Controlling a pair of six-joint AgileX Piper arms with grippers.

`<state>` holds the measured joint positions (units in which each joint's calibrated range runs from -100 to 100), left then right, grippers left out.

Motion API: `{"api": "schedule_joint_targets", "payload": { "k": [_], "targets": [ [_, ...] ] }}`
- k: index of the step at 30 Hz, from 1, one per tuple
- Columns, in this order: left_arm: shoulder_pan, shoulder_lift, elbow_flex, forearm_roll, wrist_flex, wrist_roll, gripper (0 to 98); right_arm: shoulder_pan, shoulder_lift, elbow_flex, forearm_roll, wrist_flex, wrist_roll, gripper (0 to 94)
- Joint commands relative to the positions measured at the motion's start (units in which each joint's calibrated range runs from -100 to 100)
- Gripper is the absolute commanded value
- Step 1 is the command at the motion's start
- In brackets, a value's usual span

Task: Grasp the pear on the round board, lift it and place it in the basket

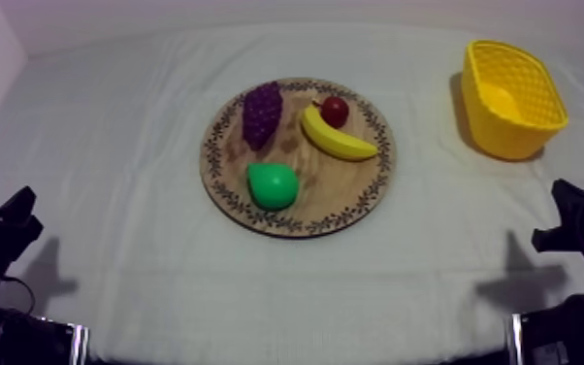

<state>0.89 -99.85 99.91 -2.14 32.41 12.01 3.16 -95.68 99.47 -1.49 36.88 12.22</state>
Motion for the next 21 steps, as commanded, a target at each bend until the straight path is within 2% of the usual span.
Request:
{"api": "schedule_joint_targets", "payload": {
  "k": [1,10,15,21],
  "targets": [
    [0.01,0.02,-0.02,-0.03,0.01,-0.02,0.1,-4.08,0.01,0.31,0.0,0.62,-1.4,0.5],
    [0.01,0.02,-0.02,-0.03,0.01,-0.05,0.1,-4.14,0.01,0.31,0.0,0.62,-1.32,0.5],
    [0.01,0.02,-0.02,-0.03,0.01,-0.06,0.1,-6.89,1.32,-0.14,-0.22,-2.38,0.77,0.4],
    [0.01,0.02,-0.02,-0.03,0.01,-0.05,0.1,-11.43,11.4,-2.88,3.65,-8.22,-0.67,0.3]
  ]
}}
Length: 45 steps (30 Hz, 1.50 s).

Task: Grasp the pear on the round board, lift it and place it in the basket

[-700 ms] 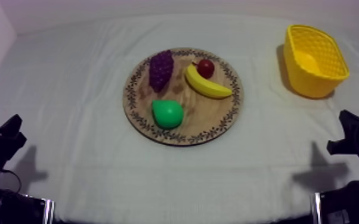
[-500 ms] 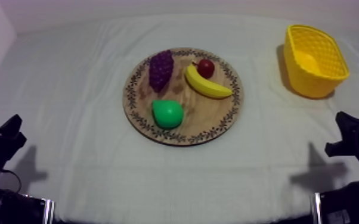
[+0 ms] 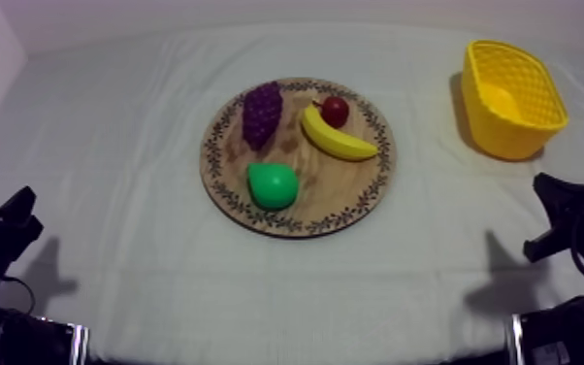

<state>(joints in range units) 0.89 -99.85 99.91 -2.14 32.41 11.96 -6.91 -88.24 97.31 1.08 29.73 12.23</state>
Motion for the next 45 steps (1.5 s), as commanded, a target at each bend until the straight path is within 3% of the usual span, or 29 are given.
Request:
{"api": "schedule_joint_targets", "payload": {
  "k": [1,8,15,24,28,35,45],
  "targets": [
    [0.01,0.02,-0.02,-0.03,0.01,0.0,0.1,-1.88,5.84,-1.67,1.65,-1.56,-0.87,0.4],
    [0.01,0.02,-0.02,-0.03,0.01,-0.01,0.1,-5.19,19.36,-14.92,3.1,2.39,-0.53,0.6],
    [0.01,0.02,-0.02,-0.03,0.01,-0.01,0.1,-9.5,33.87,-34.54,3.17,16.14,0.22,0.6],
    [0.01,0.02,-0.02,-0.03,0.01,-0.01,0.1,-17.99,52.1,-56.59,5.71,33.67,0.44,0.6],
    [0.01,0.02,-0.02,-0.03,0.01,0.0,0.1,-21.16,59.72,-65.36,4.93,40.34,2.4,0.7],
    [0.01,0.02,-0.02,-0.03,0.01,-0.01,0.1,-24.9,72.14,-81.25,1.15,51.45,6.74,0.7],
    [0.01,0.02,-0.02,-0.03,0.01,-0.01,0.1,-30.66,88.51,-97.75,1.94,59.85,5.03,2.7]
  ]
}}
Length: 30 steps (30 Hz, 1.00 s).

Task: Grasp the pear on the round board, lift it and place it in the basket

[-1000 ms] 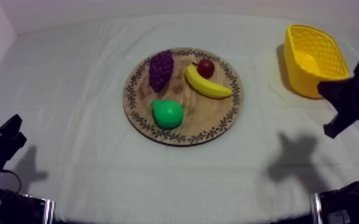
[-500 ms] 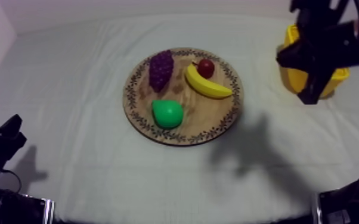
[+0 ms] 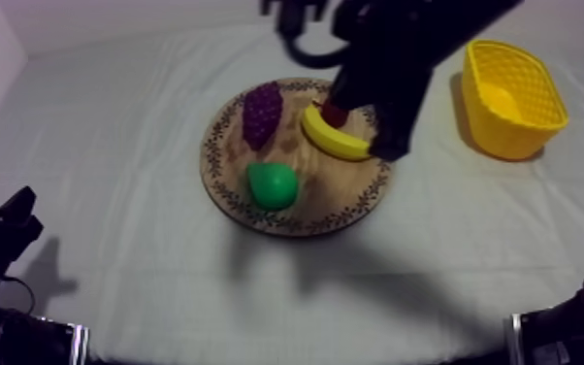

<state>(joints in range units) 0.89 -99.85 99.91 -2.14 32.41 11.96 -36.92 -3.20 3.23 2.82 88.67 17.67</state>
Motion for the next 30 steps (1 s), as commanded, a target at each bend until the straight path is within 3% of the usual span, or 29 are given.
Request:
{"api": "schedule_joint_targets", "payload": {
  "k": [1,16,30],
  "targets": [
    [0.01,0.02,-0.02,-0.03,0.01,-0.01,0.1,-1.05,4.56,-4.65,0.37,1.37,-0.73,4.5],
    [0.01,0.02,-0.02,-0.03,0.01,-0.01,0.1,-3.3,14.27,-7.75,1.19,4.39,-3.79,42.1],
    [0.01,0.02,-0.02,-0.03,0.01,-0.01,0.1,-0.88,25.41,-8.75,2.04,-0.1,-5.29,65.2]
  ]
}}
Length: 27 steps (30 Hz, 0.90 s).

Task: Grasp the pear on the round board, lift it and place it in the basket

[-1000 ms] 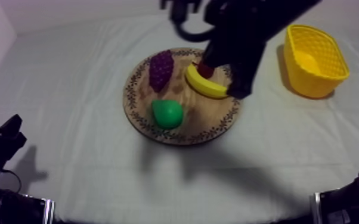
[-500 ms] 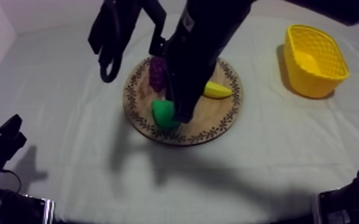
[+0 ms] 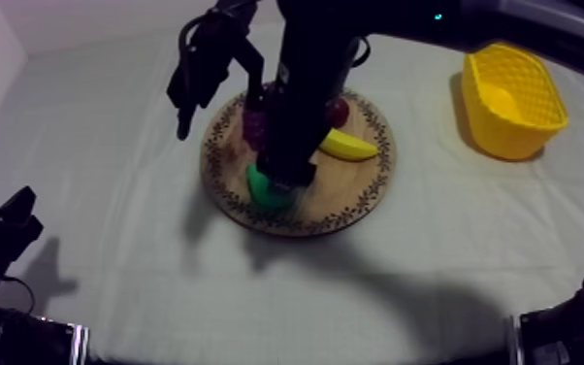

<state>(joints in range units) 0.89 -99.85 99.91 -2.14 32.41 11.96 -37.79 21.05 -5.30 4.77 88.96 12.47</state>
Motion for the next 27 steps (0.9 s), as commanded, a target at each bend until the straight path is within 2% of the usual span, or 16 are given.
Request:
{"api": "schedule_joint_targets", "payload": {
  "k": [1,13,24,27],
  "targets": [
    [0.01,0.02,-0.02,-0.03,0.01,-0.01,0.1,-0.04,2.17,-0.58,0.12,-0.76,-0.18,66.3],
    [0.01,0.02,-0.02,-0.03,0.01,-0.01,0.1,0.35,15.5,-7.48,0.17,-3.82,-1.44,73.0],
    [0.01,0.02,-0.02,-0.03,0.01,-0.01,0.1,1.76,23.93,-13.91,0.84,-4.63,-1.76,72.9],
    [0.01,0.02,-0.02,-0.03,0.01,-0.01,0.1,1.84,24.9,-14.42,0.91,-4.77,-1.69,70.2]
  ]
}}
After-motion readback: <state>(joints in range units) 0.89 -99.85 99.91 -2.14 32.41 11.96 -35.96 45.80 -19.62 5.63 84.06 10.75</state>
